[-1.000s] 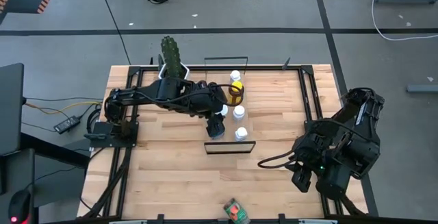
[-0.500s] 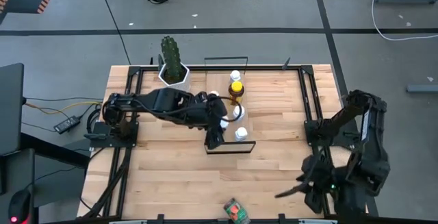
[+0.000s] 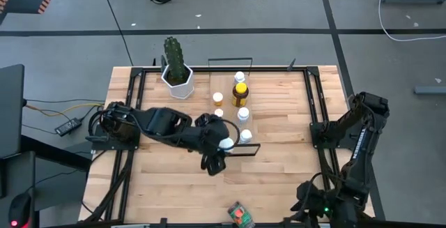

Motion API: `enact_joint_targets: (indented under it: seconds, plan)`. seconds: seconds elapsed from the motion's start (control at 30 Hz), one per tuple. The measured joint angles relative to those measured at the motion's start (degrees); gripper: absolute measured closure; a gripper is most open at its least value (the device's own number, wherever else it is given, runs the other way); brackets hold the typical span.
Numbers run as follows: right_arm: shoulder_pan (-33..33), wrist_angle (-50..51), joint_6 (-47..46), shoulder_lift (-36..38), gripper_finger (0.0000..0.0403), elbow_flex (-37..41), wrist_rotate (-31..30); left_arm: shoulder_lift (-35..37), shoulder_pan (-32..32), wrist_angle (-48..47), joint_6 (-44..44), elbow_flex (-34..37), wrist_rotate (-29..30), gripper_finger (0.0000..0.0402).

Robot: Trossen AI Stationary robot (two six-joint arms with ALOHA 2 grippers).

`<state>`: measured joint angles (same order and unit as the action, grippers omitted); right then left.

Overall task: Pick and place medicine bottles onto shelf by color
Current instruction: Close the lid of the green medicine bottle

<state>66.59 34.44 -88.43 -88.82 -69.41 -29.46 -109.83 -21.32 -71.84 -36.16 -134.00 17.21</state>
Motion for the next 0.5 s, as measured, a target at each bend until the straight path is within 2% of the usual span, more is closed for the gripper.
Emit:
enact_joint_targets:
  seconds: [0.17, 0.33, 0.5]
  plan:
    - [-0.45, -7.19, 9.53, 0.00, 0.0243, 3.59, -1.15, -0.20, -3.37, 2.17, -2.99, 2.88, 0.09, 0.0162]
    - [-1.31, -10.21, 14.56, 0.00, 0.0241, 4.37, -1.38, -0.23, -6.35, 6.37, -5.73, 8.44, 0.05, 0.0152]
    - [-2.59, -13.26, 18.44, -1.51, 0.0227, 4.37, -1.21, -0.07, -8.49, 15.18, -7.16, 16.30, 0.07, 0.0156]
